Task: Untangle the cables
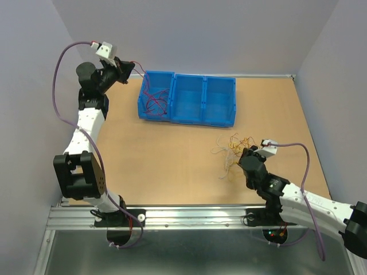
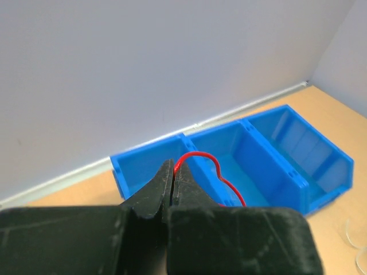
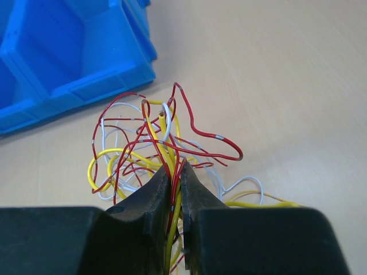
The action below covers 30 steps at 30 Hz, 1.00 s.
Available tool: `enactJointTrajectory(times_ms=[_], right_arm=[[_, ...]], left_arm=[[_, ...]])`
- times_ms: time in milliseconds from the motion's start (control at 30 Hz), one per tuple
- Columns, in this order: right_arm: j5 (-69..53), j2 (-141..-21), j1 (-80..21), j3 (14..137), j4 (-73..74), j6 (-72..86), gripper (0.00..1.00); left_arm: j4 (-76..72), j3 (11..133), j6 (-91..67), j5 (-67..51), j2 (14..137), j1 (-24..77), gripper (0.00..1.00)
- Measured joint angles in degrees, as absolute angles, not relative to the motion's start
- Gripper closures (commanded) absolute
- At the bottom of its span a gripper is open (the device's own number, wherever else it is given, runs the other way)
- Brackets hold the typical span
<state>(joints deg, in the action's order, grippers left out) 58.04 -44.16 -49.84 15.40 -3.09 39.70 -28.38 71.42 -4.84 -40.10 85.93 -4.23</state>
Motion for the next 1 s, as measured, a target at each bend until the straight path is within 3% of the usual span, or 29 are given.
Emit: enactJointTrajectory(times_ms=[200, 400, 1000], right_arm=[[57.06, -43.13, -49.84, 15.38, -5.19, 38.11, 0.91], [56.6, -44.71, -49.84, 15.38, -6.57, 37.28, 0.91], [54.33, -44.21, -49.84, 15.35, -8.34, 35.7, 0.91]], left_arm=[[-21.91, 87.22, -0.78, -37.89, 94.48, -1.91, 1.0], [-18.57, 94.87, 2.37, -34.59, 102.28, -0.82, 1.0], [-13.13, 92.66, 15.7, -16.23, 113.21, 9.78, 1.0]])
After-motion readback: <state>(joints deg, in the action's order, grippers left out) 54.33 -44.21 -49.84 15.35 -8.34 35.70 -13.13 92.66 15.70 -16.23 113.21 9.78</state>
